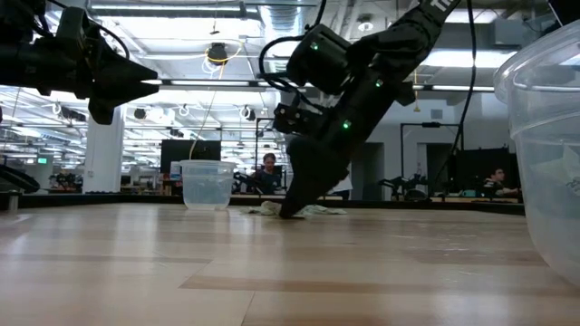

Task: Pick and place Stevia / Truvia into bins
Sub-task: Put the white stevia packet into the bottom transparent container, then put the white stevia packet into the top transparent container

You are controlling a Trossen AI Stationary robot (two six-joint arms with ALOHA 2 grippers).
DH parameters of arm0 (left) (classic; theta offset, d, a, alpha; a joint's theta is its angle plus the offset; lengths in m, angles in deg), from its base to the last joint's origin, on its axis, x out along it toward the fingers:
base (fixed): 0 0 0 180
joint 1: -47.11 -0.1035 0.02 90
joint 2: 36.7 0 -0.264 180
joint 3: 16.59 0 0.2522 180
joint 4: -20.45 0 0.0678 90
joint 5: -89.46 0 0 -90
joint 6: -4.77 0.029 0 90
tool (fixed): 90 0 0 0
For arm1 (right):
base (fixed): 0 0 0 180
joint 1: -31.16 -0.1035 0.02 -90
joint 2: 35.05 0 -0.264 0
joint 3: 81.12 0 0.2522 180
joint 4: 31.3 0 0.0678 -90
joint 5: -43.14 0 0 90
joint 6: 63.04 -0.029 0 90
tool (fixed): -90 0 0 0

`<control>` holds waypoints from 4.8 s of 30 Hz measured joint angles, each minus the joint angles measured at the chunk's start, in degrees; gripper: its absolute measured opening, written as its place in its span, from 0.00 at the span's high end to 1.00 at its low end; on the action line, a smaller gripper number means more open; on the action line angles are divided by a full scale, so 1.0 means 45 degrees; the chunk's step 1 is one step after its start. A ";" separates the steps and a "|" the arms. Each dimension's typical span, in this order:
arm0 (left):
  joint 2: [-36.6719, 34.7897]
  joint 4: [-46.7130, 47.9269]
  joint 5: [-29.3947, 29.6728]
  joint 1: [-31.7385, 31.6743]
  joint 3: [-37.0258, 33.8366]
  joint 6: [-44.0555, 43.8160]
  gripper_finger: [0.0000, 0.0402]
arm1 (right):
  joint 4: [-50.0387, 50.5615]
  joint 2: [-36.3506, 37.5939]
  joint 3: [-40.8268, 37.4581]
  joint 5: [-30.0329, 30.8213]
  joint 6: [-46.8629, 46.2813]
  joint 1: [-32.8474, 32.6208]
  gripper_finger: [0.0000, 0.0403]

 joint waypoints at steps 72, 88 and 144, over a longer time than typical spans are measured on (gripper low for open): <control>0.0005 0.0004 -0.0005 0.0000 0.0002 0.0000 0.68 | 0.9716 0.2497 0.4282 0.7101 -1.0408 -1.2508 1.00; 0.0005 0.0001 -0.0005 0.0001 -0.0001 0.0000 0.68 | 1.0008 0.2497 0.4282 0.6700 -1.0832 -1.2439 0.89; 0.0010 0.0002 -0.0005 0.0005 0.0000 0.0000 0.68 | 0.0956 2.0197 -0.8683 0.2027 0.2062 -0.4740 0.75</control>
